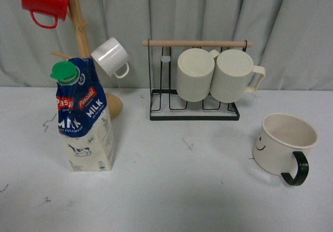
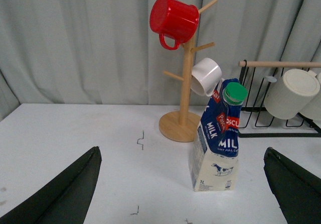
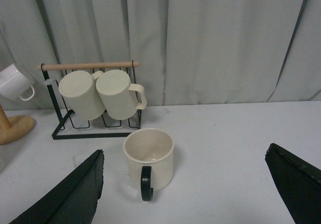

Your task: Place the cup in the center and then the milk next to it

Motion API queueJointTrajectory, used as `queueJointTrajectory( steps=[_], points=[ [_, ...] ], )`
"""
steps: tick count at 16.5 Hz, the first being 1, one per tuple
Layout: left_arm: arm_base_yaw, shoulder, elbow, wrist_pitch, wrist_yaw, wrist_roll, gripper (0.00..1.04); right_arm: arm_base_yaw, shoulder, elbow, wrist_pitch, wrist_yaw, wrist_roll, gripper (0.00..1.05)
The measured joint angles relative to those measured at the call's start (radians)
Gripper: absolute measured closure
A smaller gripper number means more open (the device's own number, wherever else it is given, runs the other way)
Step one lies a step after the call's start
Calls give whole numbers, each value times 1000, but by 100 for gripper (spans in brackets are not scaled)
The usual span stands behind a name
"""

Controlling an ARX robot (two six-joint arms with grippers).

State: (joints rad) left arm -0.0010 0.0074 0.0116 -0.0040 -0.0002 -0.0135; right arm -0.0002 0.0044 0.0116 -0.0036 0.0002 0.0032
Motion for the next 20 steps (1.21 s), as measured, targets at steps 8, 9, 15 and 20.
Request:
queueJointTrajectory(
  steps=[8,9,15,20],
  points=[
    [0,0,0,0,0,0,7,0,0,0,0,0,0,6],
    [0,0,0,0,0,0,7,0,0,0,0,0,0,6],
    [0,0,0,0,0,0,7,0,0,0,0,0,0,6],
    [0,0,0,0,0,0,7,0,0,0,0,0,0,6]
  ],
)
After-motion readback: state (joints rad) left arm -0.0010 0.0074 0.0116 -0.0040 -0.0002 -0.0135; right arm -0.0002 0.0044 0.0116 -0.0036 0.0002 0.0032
